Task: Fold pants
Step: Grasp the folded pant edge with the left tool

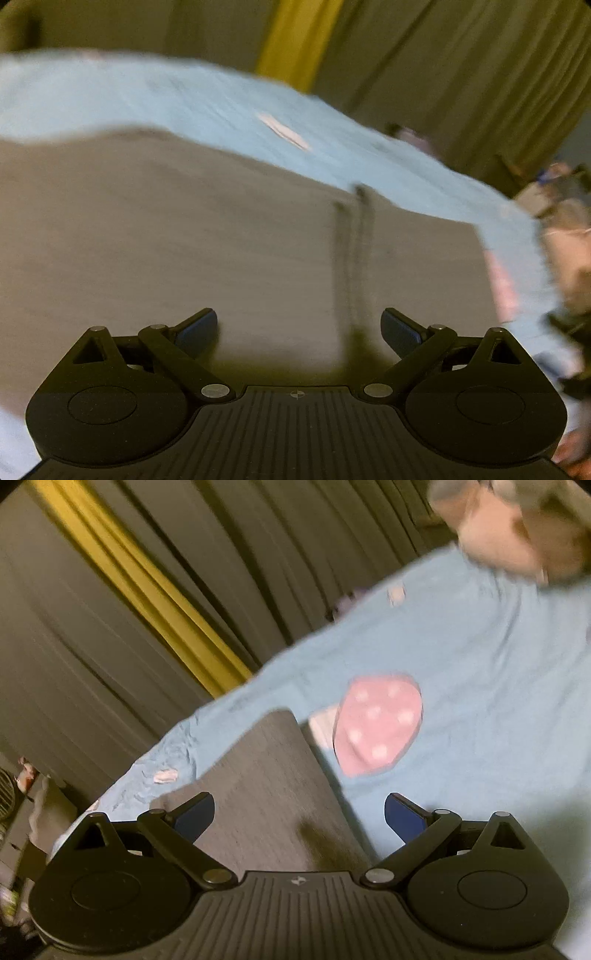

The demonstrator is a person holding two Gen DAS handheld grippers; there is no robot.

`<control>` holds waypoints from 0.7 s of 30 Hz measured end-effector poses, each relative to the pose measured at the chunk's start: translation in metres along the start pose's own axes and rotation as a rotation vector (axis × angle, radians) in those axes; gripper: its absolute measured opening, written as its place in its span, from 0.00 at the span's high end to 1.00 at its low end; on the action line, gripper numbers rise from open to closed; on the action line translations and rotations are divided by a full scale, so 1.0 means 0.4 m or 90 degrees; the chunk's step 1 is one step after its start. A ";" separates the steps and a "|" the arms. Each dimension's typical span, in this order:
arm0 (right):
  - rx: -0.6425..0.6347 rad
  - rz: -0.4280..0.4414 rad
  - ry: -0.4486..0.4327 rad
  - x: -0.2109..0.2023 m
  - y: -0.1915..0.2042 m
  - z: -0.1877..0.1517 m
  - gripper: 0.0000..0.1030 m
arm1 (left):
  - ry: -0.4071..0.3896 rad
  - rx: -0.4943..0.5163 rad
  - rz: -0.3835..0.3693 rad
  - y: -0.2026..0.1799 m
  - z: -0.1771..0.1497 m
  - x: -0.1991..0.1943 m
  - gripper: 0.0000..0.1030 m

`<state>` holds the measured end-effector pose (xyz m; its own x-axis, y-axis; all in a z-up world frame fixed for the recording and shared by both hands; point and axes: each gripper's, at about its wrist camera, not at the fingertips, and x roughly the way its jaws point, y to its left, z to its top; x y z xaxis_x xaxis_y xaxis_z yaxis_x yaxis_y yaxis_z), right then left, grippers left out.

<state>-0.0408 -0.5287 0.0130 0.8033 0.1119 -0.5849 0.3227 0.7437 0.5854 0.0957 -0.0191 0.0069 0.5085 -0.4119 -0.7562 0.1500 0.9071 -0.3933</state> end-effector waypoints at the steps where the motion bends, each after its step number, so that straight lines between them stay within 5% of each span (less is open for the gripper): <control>1: 0.011 0.004 0.012 0.007 -0.009 -0.003 0.04 | 0.026 -0.023 -0.024 -0.002 0.011 0.028 0.03; 4: 0.017 0.006 0.021 0.028 -0.013 -0.007 0.04 | 0.089 -0.059 -0.062 -0.001 0.024 0.099 0.06; 7: 0.016 0.014 0.024 0.040 -0.015 -0.016 0.04 | 0.082 -0.069 -0.069 -0.003 0.036 0.115 0.12; 11: 0.009 0.021 0.048 0.063 -0.005 -0.023 0.04 | 0.110 -0.098 -0.120 0.005 0.058 0.145 0.31; 15: -0.017 0.031 0.024 0.056 0.007 -0.026 0.04 | 0.122 -0.073 -0.112 -0.009 0.069 0.165 0.66; 21: -0.014 0.025 0.028 0.062 0.005 -0.024 0.04 | 0.127 -0.060 -0.118 -0.013 0.052 0.176 0.64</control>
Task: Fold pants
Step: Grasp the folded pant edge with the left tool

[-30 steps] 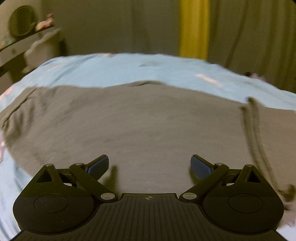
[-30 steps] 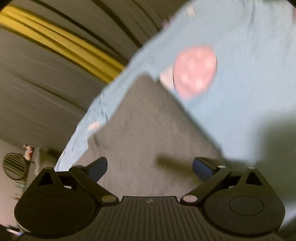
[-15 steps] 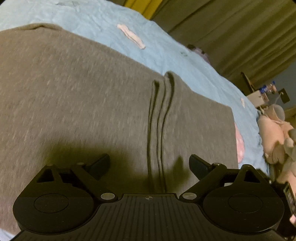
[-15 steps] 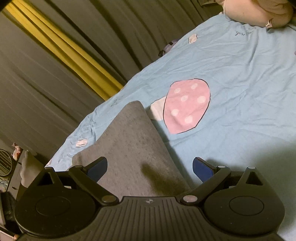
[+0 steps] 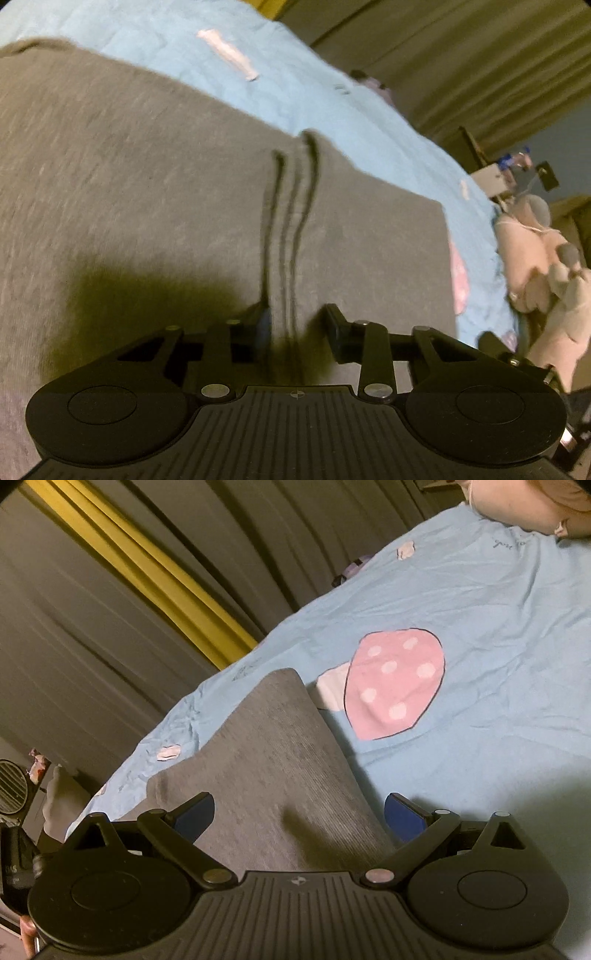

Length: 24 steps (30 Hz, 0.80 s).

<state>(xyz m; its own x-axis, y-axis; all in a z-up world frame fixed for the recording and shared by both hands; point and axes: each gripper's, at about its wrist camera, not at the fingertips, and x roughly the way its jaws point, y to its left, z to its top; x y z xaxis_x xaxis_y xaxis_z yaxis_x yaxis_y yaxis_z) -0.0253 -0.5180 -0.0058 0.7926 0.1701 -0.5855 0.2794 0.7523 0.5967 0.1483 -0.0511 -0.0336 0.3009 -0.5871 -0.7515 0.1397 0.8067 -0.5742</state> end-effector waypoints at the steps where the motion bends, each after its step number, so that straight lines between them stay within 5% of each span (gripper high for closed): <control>1: -0.005 -0.002 -0.001 0.001 0.003 -0.001 0.04 | 0.003 -0.018 -0.006 0.009 0.002 0.002 0.63; 5: -0.022 -0.001 0.015 0.012 0.015 -0.005 0.04 | 0.016 -0.075 -0.053 0.020 0.025 0.005 0.33; 6: -0.027 -0.003 0.014 0.011 0.018 -0.006 0.04 | 0.018 -0.081 -0.058 0.017 0.028 0.009 0.32; 7: -0.031 -0.003 0.010 0.009 0.020 -0.007 0.04 | 0.016 -0.079 -0.050 0.009 0.031 0.014 0.35; 9: -0.028 0.001 0.001 0.003 0.018 -0.006 0.04 | 0.014 -0.045 -0.007 -0.010 0.032 0.017 0.80; 13: -0.012 0.008 0.010 0.007 0.010 -0.006 0.04 | 0.014 -0.063 -0.011 -0.012 0.030 0.007 0.82; 24: -0.006 0.025 0.004 0.000 0.008 -0.003 0.04 | -0.071 0.016 -0.006 -0.058 0.072 -0.167 0.84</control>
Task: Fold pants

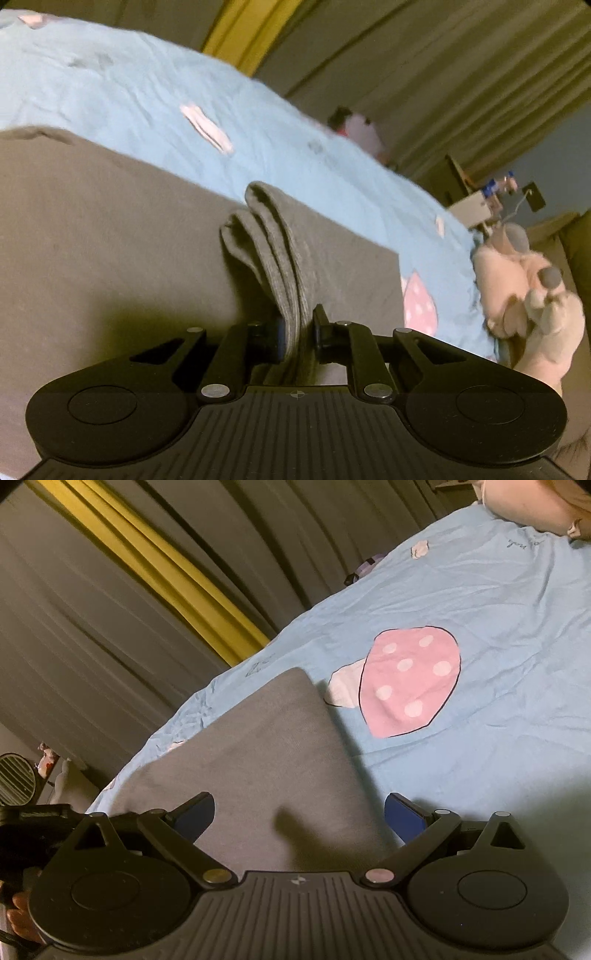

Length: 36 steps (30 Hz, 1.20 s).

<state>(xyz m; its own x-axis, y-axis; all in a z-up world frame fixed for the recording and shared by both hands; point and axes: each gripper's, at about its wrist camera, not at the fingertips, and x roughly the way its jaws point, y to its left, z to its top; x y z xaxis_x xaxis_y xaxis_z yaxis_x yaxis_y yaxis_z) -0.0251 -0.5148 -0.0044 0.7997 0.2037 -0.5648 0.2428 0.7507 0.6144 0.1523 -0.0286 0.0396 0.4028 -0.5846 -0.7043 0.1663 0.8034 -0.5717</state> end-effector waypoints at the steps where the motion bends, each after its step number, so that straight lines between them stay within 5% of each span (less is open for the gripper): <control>1: -0.002 -0.001 0.000 0.001 0.002 0.000 0.04 | -0.004 -0.007 0.005 0.014 0.008 -0.012 0.84; 8: -0.020 -0.003 0.015 0.014 0.013 -0.004 0.04 | 0.019 -0.091 0.093 0.159 0.025 -0.018 0.80; 11: -0.027 -0.007 0.021 0.018 0.017 -0.005 0.04 | 0.006 -0.088 0.089 0.173 0.001 -0.035 0.67; 15: -0.029 -0.010 0.025 0.024 0.020 -0.006 0.04 | -0.002 -0.032 0.087 0.158 -0.045 -0.079 0.35; 20: -0.048 -0.017 0.039 0.034 0.033 -0.014 0.04 | 0.069 -0.060 0.035 0.195 -0.105 -0.076 0.39; 22: -0.061 -0.022 0.042 0.037 0.041 -0.018 0.04 | 0.088 -0.062 0.036 0.203 -0.123 -0.054 0.50; 24: -0.074 -0.027 0.041 0.034 0.048 -0.022 0.04 | 0.079 -0.037 0.055 0.191 -0.126 -0.062 0.84; 30: -0.099 -0.028 0.032 0.025 0.062 -0.027 0.04 | -0.051 0.038 -0.006 0.146 -0.124 -0.199 0.86; 34: -0.101 -0.045 0.047 0.035 0.060 -0.028 0.04 | 0.021 -0.001 0.091 0.204 -0.136 -0.133 0.82; 35: -0.102 -0.050 0.051 0.037 0.060 -0.028 0.04 | 0.041 -0.029 0.108 0.228 -0.141 -0.110 0.75; 36: -0.101 -0.054 0.054 0.037 0.059 -0.029 0.04 | 0.032 -0.055 0.089 0.245 -0.145 -0.111 0.74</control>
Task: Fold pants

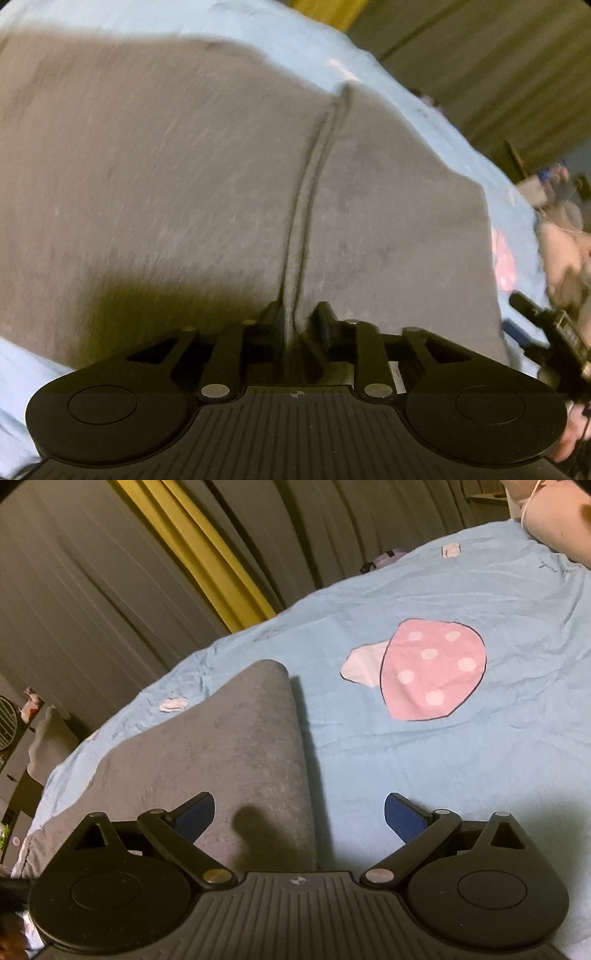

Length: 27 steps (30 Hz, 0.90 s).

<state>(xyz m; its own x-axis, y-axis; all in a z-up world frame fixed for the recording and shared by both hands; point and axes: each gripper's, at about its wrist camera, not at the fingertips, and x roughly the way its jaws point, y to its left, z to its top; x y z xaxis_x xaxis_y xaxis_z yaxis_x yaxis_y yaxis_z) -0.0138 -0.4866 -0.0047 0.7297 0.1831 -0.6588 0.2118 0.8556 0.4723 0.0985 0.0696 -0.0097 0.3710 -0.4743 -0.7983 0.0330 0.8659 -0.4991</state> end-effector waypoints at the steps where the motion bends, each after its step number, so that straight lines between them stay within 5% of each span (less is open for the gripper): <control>1: 0.001 -0.002 0.000 -0.001 -0.001 -0.001 0.04 | -0.005 -0.025 -0.019 0.006 0.005 -0.011 0.73; 4: -0.001 -0.003 -0.004 -0.005 0.001 -0.003 0.04 | -0.082 -0.026 -0.043 -0.003 0.017 -0.070 0.70; 6: -0.002 -0.008 -0.001 -0.002 0.002 -0.004 0.04 | -0.115 -0.012 -0.051 -0.020 0.035 -0.094 0.52; 8: -0.008 -0.011 0.007 0.005 0.005 -0.005 0.04 | -0.115 -0.011 -0.057 -0.045 0.067 -0.083 0.42; 13: -0.016 -0.017 0.012 0.012 0.009 -0.009 0.04 | -0.098 -0.076 -0.056 -0.045 0.183 0.033 0.37; 18: -0.024 -0.017 0.019 0.024 0.013 -0.014 0.04 | -0.043 -0.124 -0.076 -0.033 0.229 0.129 0.43; 19: -0.026 -0.018 0.020 0.029 0.015 -0.014 0.04 | -0.047 -0.118 -0.074 -0.039 0.228 0.134 0.49; 21: -0.028 -0.021 0.027 0.036 0.016 -0.016 0.04 | -0.062 -0.085 -0.070 -0.049 0.231 0.130 0.80; 22: -0.028 -0.022 0.028 0.038 0.016 -0.017 0.04 | -0.079 -0.061 -0.072 -0.058 0.235 0.121 0.82; 25: -0.024 -0.020 0.026 0.038 0.014 -0.018 0.04 | -0.166 0.038 -0.076 -0.091 0.197 0.062 0.85; 27: -0.022 -0.019 0.027 0.038 0.013 -0.017 0.04 | -0.195 0.099 -0.019 -0.115 0.169 0.043 0.75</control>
<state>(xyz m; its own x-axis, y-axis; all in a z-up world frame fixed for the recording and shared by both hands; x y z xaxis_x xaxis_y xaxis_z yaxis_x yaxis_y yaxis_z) -0.0062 -0.4761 -0.0162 0.6952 0.1765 -0.6968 0.2105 0.8769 0.4322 0.1659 0.0323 0.0222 0.6282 -0.4504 -0.6344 0.1800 0.8774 -0.4447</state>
